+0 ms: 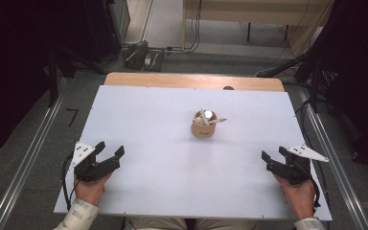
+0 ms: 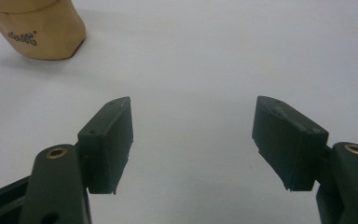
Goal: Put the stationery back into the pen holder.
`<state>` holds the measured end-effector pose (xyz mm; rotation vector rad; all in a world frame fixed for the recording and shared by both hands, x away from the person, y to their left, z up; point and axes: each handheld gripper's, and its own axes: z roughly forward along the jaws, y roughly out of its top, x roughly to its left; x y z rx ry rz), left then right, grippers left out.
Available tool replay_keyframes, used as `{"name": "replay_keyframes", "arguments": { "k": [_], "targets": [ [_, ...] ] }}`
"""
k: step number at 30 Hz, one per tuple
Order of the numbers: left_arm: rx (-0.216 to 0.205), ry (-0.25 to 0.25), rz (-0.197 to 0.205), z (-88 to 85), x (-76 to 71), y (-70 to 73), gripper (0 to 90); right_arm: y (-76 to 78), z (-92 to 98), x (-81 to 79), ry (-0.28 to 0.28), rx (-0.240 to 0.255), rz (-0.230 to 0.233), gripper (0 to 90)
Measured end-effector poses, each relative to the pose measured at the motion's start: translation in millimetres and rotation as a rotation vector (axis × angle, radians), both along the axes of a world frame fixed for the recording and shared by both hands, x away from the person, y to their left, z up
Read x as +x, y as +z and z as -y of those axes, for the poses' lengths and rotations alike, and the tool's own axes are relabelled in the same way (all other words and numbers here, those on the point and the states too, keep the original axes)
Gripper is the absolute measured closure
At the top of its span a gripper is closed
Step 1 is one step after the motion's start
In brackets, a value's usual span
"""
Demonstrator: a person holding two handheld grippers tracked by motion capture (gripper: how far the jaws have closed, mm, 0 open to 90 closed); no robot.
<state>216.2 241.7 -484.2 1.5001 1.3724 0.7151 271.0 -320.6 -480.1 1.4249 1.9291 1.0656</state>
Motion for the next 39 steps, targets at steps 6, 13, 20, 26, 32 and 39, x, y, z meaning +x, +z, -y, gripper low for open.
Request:
{"name": "replay_keyframes", "arguments": {
  "k": [6,13,20,26,32,39],
  "targets": [
    [0.001,0.008,-0.010,-3.6,-2.3,-0.8,25.2,-2.0,8.6,-3.4,-0.023,-0.010,-0.004,26.9],
    [0.017,0.011,-0.031,-7.0,-5.0,-3.6,25.1,-3.3,20.5,-6.9,-0.057,-0.009,-0.008,27.0],
    [0.035,0.004,-0.058,-6.9,-5.8,-5.9,25.0,-2.9,28.2,-8.4,-0.083,-0.009,-0.004,26.9],
    [0.047,0.009,-0.094,-10.4,-5.3,-9.0,23.8,-3.2,32.9,-7.7,-0.101,-0.014,-0.002,26.9],
    [0.046,0.025,-0.100,-15.3,-6.1,-10.1,23.7,-4.4,37.8,-8.1,-0.122,-0.014,-0.008,26.9],
    [0.026,0.030,-0.132,-18.1,-3.3,-13.2,22.9,-5.1,39.5,-8.2,-0.133,-0.017,-0.010,26.9]
  ]
}}
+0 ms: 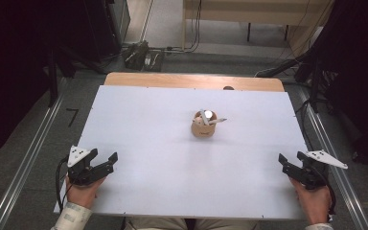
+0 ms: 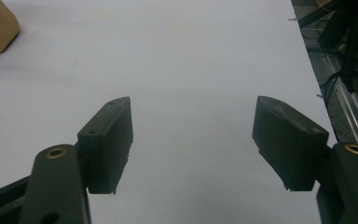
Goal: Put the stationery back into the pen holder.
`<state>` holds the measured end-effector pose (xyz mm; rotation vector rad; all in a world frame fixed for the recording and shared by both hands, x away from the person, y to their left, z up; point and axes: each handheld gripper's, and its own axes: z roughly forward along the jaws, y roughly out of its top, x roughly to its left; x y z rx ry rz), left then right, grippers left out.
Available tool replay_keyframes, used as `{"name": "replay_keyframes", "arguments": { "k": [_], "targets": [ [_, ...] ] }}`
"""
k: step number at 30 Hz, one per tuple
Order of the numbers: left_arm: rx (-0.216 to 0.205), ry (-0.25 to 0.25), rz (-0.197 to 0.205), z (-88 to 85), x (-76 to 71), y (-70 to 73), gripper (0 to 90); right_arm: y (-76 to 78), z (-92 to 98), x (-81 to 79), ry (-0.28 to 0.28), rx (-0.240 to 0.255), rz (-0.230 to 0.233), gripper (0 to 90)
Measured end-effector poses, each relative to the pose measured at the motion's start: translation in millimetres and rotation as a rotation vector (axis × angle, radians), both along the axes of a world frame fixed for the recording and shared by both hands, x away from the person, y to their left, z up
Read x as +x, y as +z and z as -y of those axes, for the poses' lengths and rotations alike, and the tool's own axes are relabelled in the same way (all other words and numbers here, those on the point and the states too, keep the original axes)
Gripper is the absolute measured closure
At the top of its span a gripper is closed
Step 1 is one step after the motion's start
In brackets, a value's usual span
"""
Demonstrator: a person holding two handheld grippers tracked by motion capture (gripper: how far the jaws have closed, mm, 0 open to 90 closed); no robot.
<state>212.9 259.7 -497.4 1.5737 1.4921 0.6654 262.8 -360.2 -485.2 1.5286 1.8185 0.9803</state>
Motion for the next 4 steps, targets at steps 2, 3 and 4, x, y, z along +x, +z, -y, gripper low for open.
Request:
{"name": "replay_keyframes", "arguments": {
  "k": [2,3,4],
  "targets": [
    [-0.008,0.004,-0.013,-1.1,1.0,-0.9,21.7,-0.3,0.3,-0.1,-0.001,-0.002,0.000,26.9],
    [-0.009,0.003,-0.014,-1.7,1.4,-1.4,21.7,-0.3,0.5,-0.1,-0.001,-0.002,0.000,26.9],
    [-0.008,0.005,-0.018,-1.7,1.8,-1.7,21.6,-0.2,0.7,-0.2,-0.003,-0.003,0.001,26.9]
  ]
}}
